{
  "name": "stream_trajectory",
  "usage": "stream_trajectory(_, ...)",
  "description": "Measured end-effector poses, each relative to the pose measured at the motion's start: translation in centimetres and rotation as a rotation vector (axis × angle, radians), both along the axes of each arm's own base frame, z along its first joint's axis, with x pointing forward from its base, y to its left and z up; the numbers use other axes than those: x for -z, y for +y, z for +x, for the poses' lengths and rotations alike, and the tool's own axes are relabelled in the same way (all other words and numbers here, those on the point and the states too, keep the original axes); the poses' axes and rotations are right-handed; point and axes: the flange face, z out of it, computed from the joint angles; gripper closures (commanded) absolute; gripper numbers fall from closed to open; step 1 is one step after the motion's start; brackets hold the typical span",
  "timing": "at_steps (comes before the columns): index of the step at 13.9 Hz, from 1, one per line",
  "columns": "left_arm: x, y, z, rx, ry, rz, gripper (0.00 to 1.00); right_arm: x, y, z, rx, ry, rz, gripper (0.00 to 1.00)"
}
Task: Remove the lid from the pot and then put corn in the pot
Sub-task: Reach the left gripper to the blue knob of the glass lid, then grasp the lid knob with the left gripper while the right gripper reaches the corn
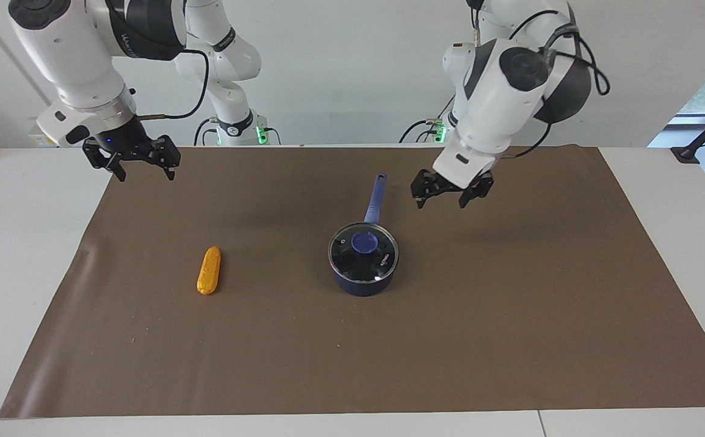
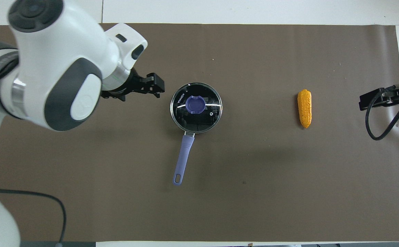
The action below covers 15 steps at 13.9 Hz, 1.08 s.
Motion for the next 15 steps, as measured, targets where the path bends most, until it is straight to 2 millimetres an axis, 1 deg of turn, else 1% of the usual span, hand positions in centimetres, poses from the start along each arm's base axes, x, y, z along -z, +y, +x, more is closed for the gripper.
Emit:
stream_trajectory(1, 1.6, -2.6, 0.3, 0.014, -0.005, -0.007, 0.00, 0.0, 0.0, 0.0, 0.000, 0.000, 0.000, 0.00)
stream_trajectory(2, 2.9, -4.7, 0.2, 0.032, -0.007, -0.010, 0.00, 0.0, 0.0, 0.0, 0.000, 0.000, 0.000, 0.00)
stream_trajectory(3, 4.0, -6.4, -0.1, 0.052, -0.005, -0.009, 0.00, 0.0, 0.0, 0.0, 0.000, 0.000, 0.000, 0.00)
stream_trajectory(4, 4.9, -7.6, -0.4, 0.071, -0.006, -0.005, 0.00, 0.0, 0.0, 0.0, 0.000, 0.000, 0.000, 0.00)
stream_trajectory(5, 5.4, -8.5, -0.6, 0.087, -0.013, 0.002, 0.00, 0.0, 0.0, 0.0, 0.000, 0.002, 0.000, 0.00)
stream_trajectory(7, 5.7, -9.4, -0.7, 0.149, -0.025, 0.003, 0.00, -0.4, 0.0, -0.7, -0.003, 0.023, 0.001, 0.00)
stream_trajectory(9, 6.4, -10.2, -1.1, 0.221, -0.028, 0.010, 0.00, -1.2, 0.4, -1.2, -0.014, -0.007, 0.016, 0.00)
stream_trajectory(10, 7.0, -10.7, -1.3, 0.247, -0.026, 0.017, 0.00, -0.9, 0.9, -1.0, -0.019, -0.043, 0.044, 0.00)
stream_trajectory(11, 7.6, -11.1, -1.5, 0.272, -0.028, 0.029, 0.00, -0.1, 1.4, -0.7, -0.022, -0.074, 0.067, 0.00)
stream_trajectory(12, 8.1, -11.5, -1.6, 0.290, -0.031, 0.038, 0.00, 1.3, 1.6, -0.3, -0.023, -0.094, 0.077, 0.00)
stream_trajectory(14, 8.8, -11.5, -1.5, 0.306, -0.031, 0.045, 0.00, 5.3, 1.7, 1.2, -0.019, -0.111, 0.083, 0.00)
stream_trajectory(15, 9.1, -11.6, -1.4, 0.311, -0.032, 0.046, 0.00, 8.0, 1.9, 2.3, -0.020, -0.127, 0.086, 0.00)
